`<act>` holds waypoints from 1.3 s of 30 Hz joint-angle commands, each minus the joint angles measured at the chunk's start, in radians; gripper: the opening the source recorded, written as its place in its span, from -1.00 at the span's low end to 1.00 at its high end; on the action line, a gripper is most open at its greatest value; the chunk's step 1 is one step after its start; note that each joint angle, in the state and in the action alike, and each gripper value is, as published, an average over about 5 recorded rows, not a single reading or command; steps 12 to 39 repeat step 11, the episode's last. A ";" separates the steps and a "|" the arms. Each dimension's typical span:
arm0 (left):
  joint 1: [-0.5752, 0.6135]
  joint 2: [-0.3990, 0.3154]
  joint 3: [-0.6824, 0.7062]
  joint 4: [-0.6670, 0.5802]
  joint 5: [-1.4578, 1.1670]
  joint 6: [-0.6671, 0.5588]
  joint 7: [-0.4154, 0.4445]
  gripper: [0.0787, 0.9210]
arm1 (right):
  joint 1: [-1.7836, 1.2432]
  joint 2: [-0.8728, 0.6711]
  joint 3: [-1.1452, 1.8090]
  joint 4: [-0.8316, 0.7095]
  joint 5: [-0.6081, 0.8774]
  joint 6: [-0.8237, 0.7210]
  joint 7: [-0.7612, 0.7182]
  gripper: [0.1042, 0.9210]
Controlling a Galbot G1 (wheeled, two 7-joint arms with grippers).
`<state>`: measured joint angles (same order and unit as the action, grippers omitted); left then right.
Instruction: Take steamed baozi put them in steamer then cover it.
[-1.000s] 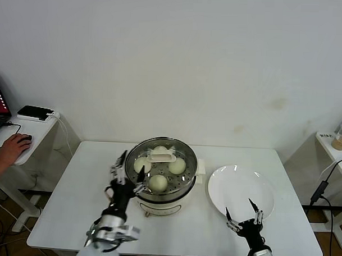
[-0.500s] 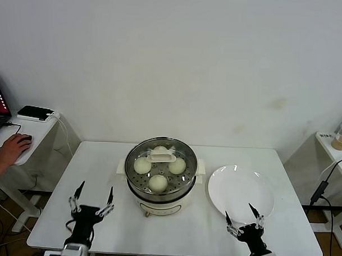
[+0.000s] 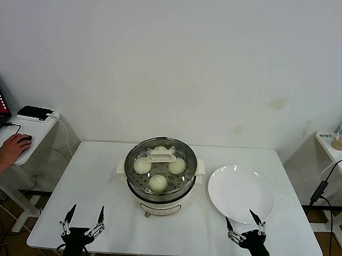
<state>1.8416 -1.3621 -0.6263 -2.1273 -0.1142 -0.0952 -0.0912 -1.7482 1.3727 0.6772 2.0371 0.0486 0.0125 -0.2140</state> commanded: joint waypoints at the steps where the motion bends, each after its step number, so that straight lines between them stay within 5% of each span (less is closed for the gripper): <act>1: 0.045 -0.010 -0.024 0.013 -0.052 -0.029 0.009 0.77 | -0.026 -0.001 -0.008 0.033 0.038 -0.021 0.005 0.76; 39: 0.045 -0.013 -0.024 0.018 -0.049 -0.042 0.003 0.77 | -0.036 0.007 -0.013 0.037 0.038 -0.022 0.015 0.76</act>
